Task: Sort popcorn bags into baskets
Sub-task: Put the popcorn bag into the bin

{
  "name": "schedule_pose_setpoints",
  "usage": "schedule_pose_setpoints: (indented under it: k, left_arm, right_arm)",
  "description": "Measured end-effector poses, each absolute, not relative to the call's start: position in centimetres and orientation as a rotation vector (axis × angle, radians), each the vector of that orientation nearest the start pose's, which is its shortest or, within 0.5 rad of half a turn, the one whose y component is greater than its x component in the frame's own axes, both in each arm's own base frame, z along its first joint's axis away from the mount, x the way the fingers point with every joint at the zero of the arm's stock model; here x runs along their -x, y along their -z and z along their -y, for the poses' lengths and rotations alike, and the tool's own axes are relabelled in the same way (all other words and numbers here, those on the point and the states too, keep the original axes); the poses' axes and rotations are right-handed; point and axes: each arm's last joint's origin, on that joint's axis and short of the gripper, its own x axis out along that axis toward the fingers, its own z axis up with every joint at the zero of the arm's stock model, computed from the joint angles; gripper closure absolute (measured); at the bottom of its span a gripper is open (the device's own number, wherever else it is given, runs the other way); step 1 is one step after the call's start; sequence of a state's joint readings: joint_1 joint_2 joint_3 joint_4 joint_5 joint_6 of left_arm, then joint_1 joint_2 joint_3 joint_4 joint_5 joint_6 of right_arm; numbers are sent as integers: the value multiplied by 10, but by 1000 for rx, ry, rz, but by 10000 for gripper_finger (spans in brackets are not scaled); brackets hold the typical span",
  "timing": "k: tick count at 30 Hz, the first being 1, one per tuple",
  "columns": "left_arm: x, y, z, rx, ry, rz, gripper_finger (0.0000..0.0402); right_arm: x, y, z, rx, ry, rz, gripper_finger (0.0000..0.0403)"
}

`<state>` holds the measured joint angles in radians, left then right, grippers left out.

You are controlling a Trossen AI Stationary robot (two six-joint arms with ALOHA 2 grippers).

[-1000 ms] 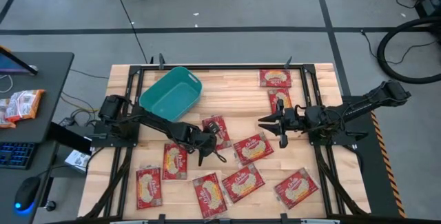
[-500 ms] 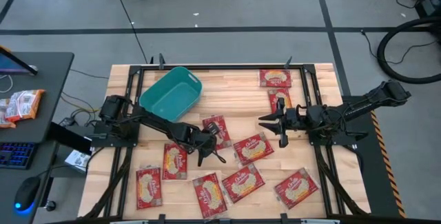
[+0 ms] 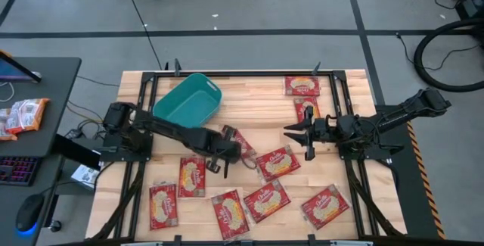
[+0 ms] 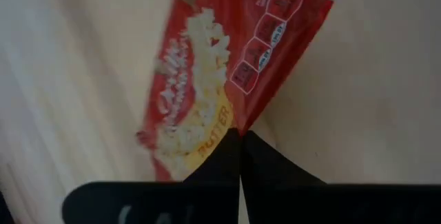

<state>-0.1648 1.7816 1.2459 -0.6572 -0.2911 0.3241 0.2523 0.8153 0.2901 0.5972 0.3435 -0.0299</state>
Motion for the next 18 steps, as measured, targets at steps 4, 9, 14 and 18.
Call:
schedule_pose_setpoints:
  k: [4, 9, 14, 18]
  left_arm:
    - [-344, -239, 33, -290, -20, -1205, 399]
    - [-324, -269, 17, -80, -99, -1238, 400]
    - [-299, -295, 4, 37, -198, -1215, 400]
    - [-280, -314, -6, 119, -269, -1176, 400]
  right_arm:
    - [-173, -231, -34, 14, 99, 67, 307]
    - [-173, -231, -34, 19, 103, 61, 307]
    - [-173, -231, -34, 30, 107, 59, 307]
    - [-173, -231, -33, 36, 132, 57, 307]
